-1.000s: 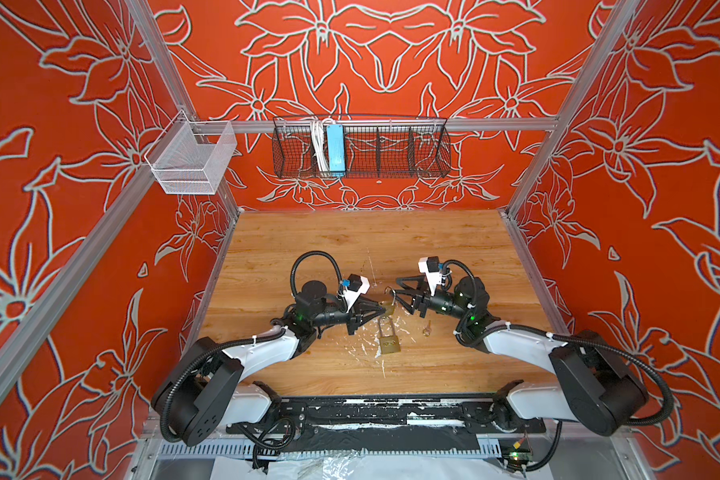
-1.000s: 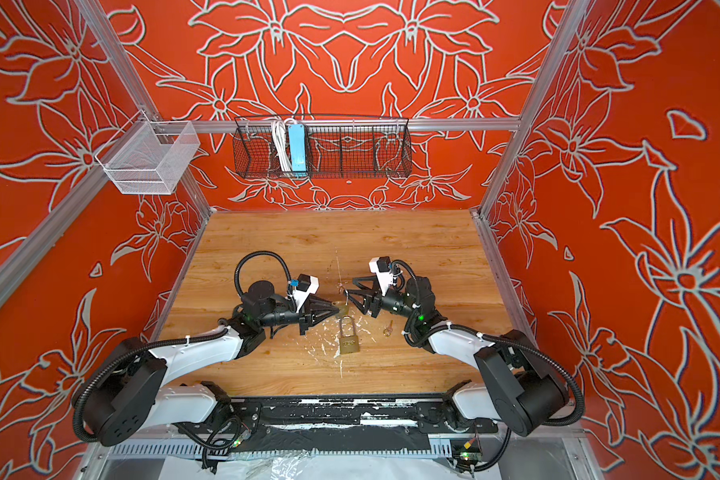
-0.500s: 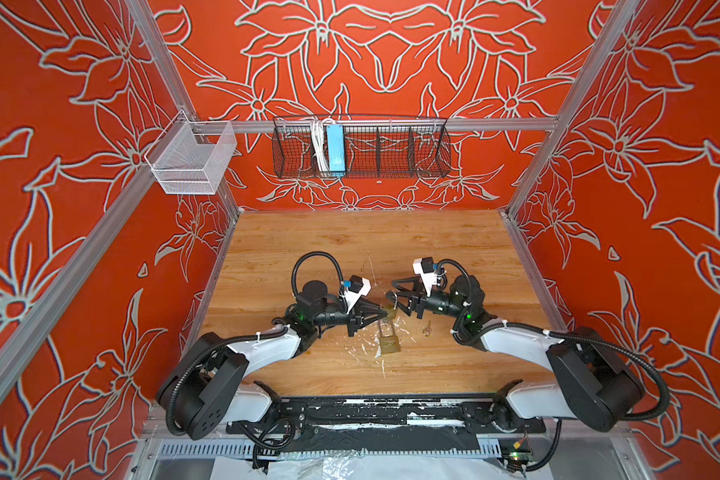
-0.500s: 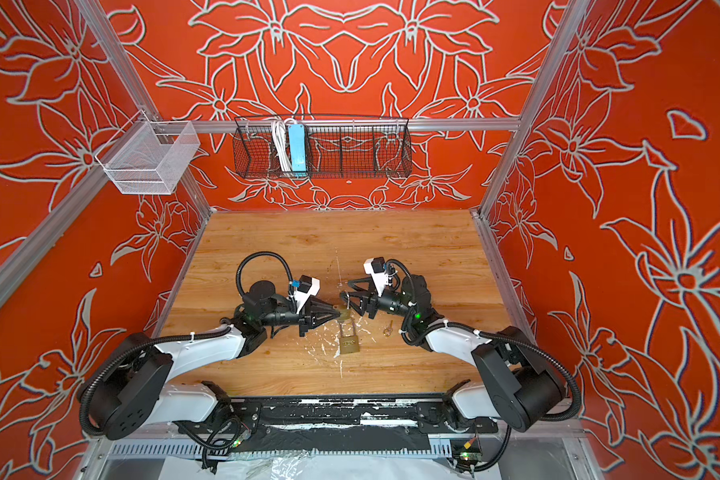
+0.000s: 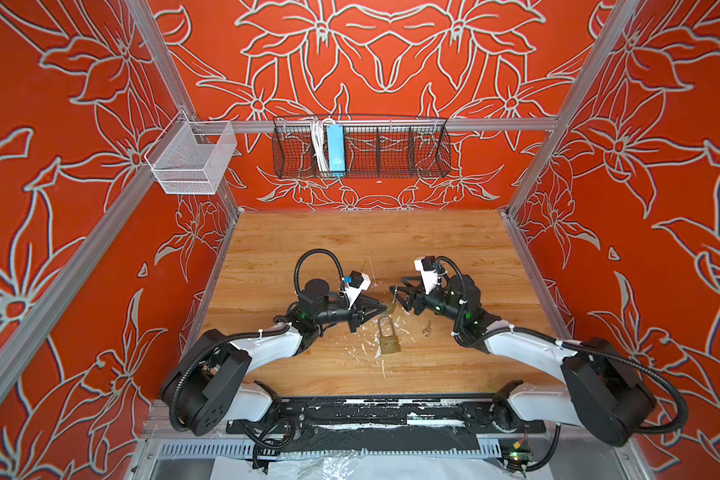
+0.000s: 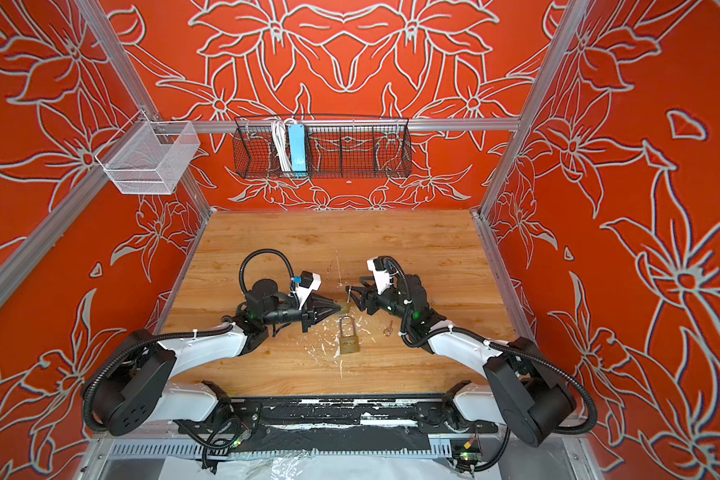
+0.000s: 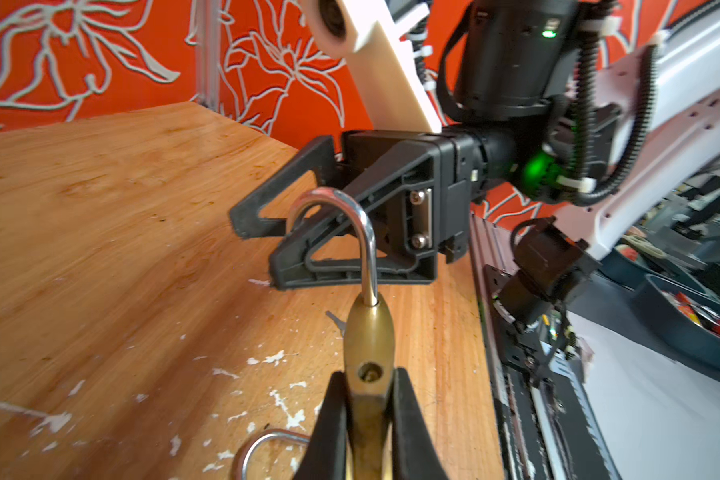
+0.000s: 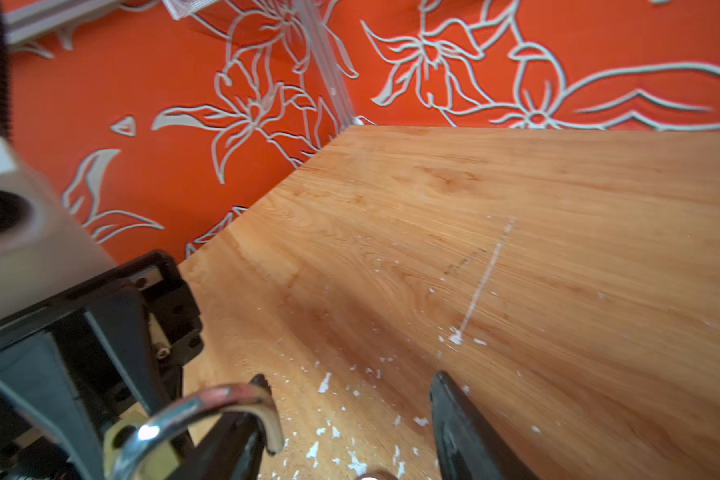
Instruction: Unlock with the key
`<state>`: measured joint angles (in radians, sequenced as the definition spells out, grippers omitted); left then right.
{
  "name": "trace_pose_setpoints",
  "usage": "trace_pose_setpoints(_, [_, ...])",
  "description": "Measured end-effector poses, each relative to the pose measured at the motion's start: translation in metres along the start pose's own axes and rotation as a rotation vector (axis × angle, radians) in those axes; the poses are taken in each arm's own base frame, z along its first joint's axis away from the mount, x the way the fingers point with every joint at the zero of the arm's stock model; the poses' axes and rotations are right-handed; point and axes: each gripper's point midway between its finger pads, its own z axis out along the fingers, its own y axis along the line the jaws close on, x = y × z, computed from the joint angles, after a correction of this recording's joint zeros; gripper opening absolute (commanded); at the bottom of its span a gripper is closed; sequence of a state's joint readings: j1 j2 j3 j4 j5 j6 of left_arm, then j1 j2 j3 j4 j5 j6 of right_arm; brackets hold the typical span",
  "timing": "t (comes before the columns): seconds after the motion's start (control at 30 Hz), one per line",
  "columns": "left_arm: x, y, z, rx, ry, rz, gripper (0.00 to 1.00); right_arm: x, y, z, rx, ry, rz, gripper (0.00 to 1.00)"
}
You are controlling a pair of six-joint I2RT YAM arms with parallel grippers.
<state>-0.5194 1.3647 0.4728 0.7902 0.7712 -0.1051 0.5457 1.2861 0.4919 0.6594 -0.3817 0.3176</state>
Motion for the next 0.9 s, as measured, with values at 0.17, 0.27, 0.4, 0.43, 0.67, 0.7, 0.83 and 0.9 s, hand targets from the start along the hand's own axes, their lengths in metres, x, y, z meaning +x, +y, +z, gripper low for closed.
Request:
trace_pose_setpoints(0.17, [0.004, 0.012, 0.003, -0.091, 0.008, -0.001, 0.00, 0.006, -0.013, 0.001, 0.092, 0.017, 0.004, 0.65])
trace_pose_setpoints(0.27, [0.007, 0.020, 0.003, -0.157, 0.015, 0.008, 0.00, 0.008, -0.019, 0.001, 0.141, 0.031, 0.000, 0.65])
trace_pose_setpoints(0.4, [0.007, 0.031, -0.002, -0.249, 0.008, 0.022, 0.00, 0.009, -0.024, 0.001, 0.177, 0.035, -0.011, 0.66])
trace_pose_setpoints(0.43, [0.006, 0.035, -0.004, -0.276, 0.007, 0.023, 0.00, 0.009, -0.023, 0.001, 0.180, 0.035, -0.015, 0.67])
trace_pose_setpoints(0.67, [0.010, 0.064, -0.019, -0.481, 0.010, 0.024, 0.00, 0.005, -0.018, -0.001, 0.178, 0.021, -0.046, 0.70])
trace_pose_setpoints(0.7, [0.011, 0.069, -0.022, -0.513, 0.016, 0.021, 0.00, 0.002, -0.016, -0.002, 0.176, 0.011, -0.051, 0.70])
trace_pose_setpoints(0.83, [0.019, 0.081, -0.030, -0.594, 0.045, 0.010, 0.00, -0.012, -0.018, -0.023, 0.220, -0.082, -0.079, 0.78])
trace_pose_setpoints(0.9, [0.023, 0.083, -0.032, -0.612, 0.059, 0.003, 0.00, -0.015, -0.023, -0.040, 0.271, -0.137, -0.091, 0.86])
